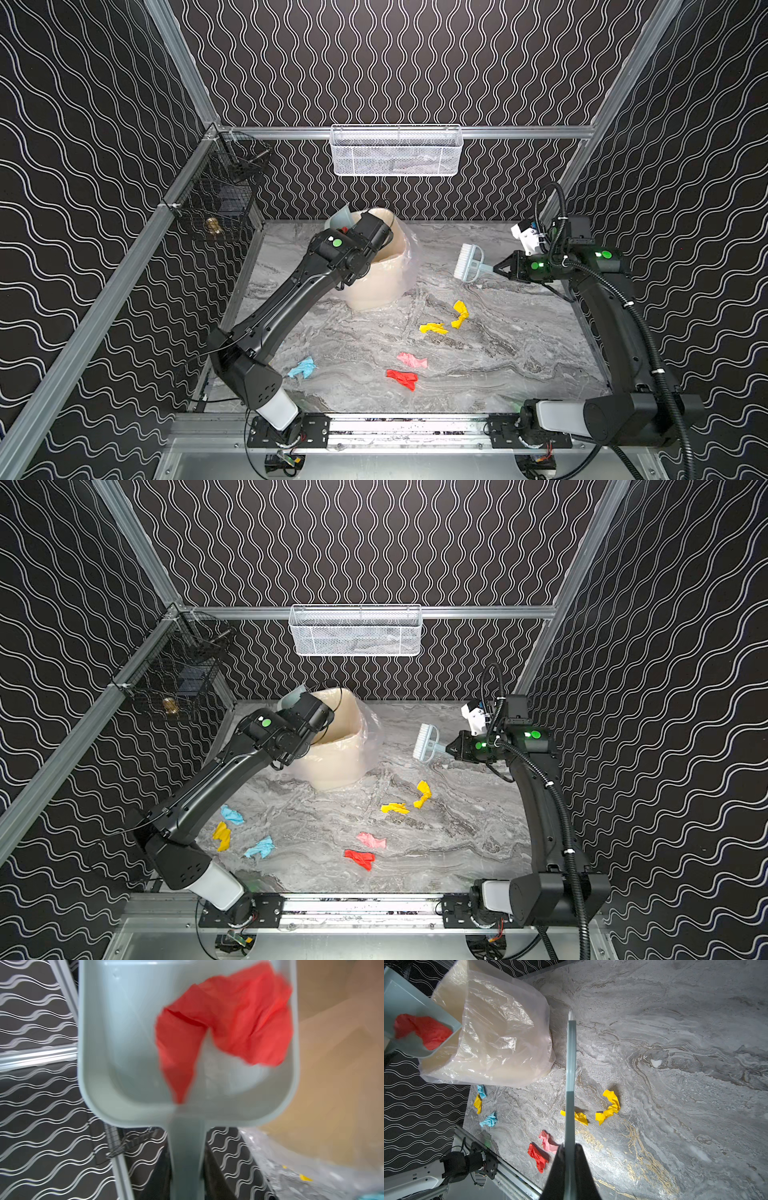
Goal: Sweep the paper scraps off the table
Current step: 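Tilt the dustpan over the beige bin with the left gripper, then lower the dustpan beside the yellow scraps while the right brings the brush over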
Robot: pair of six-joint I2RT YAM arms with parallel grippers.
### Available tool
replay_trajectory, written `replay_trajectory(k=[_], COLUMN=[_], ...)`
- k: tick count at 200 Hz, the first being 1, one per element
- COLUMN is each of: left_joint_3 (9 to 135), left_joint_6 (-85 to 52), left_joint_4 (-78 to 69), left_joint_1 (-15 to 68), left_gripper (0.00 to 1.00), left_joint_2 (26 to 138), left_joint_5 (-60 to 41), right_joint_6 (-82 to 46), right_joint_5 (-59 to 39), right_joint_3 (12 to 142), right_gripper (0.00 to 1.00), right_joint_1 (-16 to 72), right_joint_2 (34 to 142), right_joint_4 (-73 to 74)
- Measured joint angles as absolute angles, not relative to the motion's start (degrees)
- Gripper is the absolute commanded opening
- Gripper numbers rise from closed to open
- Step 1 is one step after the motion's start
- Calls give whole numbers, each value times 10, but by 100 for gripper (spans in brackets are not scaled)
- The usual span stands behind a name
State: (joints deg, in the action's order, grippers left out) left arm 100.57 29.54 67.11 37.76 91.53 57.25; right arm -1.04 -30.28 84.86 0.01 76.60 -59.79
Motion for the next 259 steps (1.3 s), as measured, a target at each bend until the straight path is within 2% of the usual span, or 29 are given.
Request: replay_trajectory(k=[61, 123, 157, 195, 232, 259], left_joint_3=[926, 919, 1007, 1080, 1091, 1047], left_joint_6=[439, 453, 381, 260, 141, 81], left_joint_4=[550, 529, 548, 602, 631, 630], left_joint_1=[394, 394, 408, 466, 526, 563], left_gripper=[6, 8, 8, 8, 8, 8], left_joint_2=[882, 865, 865, 883, 893, 895], left_joint_5=[606, 606, 577, 516, 407, 336], right_joint_6=[-10, -10, -10, -27, -100, -164], right_joint_5=[-290, -283, -277, -273, -282, -287], right_joint_3=[846, 839, 832, 794, 721, 699], right_gripper=[0, 0, 0, 0, 0, 0], right_joint_1=[8, 9, 11, 27, 34, 45], right_joint_2=[762, 763, 769, 772, 770, 774], right_joint_4=[-603, -604, -604, -603, -575, -536])
